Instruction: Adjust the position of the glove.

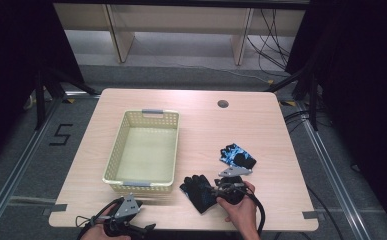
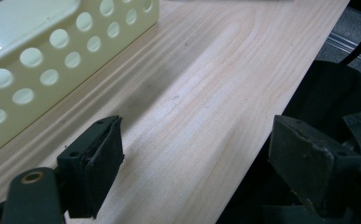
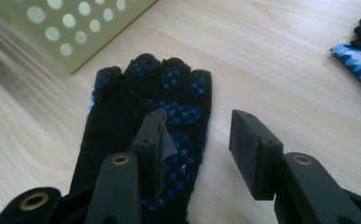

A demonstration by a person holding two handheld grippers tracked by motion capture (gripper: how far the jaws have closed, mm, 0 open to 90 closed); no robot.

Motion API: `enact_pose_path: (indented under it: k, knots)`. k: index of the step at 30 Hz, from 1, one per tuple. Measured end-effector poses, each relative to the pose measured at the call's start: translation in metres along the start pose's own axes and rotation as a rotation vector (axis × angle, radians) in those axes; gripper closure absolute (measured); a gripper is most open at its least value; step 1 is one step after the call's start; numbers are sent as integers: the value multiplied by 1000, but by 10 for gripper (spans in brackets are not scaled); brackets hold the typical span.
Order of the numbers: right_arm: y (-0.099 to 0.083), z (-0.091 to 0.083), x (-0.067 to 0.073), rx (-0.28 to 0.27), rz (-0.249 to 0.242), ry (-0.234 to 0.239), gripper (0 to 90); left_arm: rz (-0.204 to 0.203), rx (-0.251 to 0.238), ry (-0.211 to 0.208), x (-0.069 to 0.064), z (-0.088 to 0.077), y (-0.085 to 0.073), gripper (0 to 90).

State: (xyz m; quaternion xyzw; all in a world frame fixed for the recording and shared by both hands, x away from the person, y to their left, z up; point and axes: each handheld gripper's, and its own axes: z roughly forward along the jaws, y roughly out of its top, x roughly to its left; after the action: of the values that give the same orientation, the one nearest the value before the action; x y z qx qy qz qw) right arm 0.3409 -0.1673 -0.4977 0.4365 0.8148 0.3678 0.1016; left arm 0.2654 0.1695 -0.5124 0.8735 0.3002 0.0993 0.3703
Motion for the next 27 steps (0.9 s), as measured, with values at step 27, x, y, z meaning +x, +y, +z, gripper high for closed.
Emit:
enact_pose_path:
  k: [27]
  knots:
    - [14, -13, -1, -7, -124, 134, 869, -10, -11, -10, -1, -1, 0, 179]
